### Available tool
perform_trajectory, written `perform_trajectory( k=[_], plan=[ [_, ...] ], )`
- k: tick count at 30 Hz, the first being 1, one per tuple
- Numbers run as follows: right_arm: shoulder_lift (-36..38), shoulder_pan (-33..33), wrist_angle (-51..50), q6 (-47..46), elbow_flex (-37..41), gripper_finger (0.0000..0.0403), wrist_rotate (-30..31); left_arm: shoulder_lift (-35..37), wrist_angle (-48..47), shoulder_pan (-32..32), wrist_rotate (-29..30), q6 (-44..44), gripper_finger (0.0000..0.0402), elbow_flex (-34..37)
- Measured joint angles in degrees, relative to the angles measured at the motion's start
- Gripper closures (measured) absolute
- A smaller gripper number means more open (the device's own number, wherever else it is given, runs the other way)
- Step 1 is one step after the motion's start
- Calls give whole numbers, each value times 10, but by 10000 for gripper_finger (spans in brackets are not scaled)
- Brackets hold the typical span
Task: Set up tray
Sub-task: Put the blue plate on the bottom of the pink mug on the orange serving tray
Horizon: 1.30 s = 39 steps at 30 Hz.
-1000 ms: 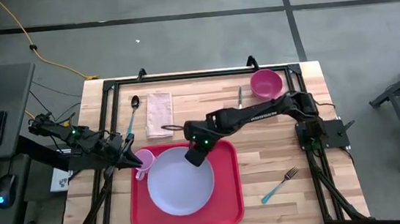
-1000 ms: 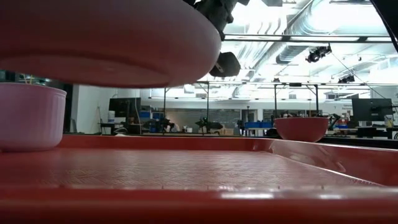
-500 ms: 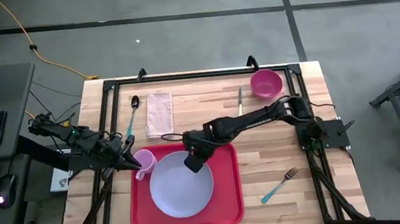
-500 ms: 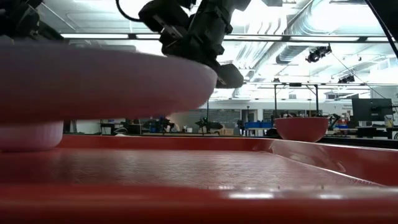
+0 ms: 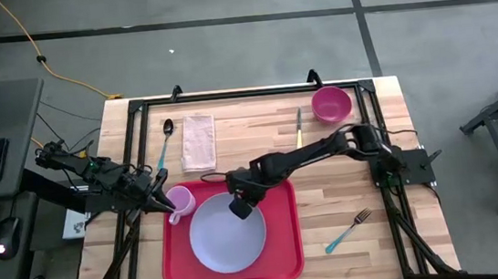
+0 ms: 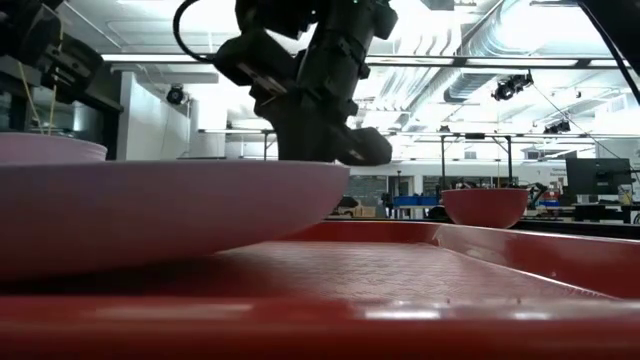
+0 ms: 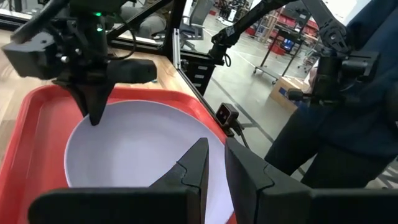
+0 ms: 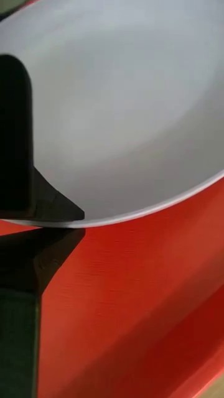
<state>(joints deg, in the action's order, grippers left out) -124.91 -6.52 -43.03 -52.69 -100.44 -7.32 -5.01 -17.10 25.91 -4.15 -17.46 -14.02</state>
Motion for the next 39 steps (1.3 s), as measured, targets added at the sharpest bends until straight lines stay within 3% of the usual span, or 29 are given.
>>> perform_trajectory(
  k=[25,39],
  plan=[
    [-15,2,9,22,0,400,39,0,2,0,-15,26,316,0],
    [-14,10,8,52,0,317,38,0,2,0,-15,26,316,0]
  ],
)
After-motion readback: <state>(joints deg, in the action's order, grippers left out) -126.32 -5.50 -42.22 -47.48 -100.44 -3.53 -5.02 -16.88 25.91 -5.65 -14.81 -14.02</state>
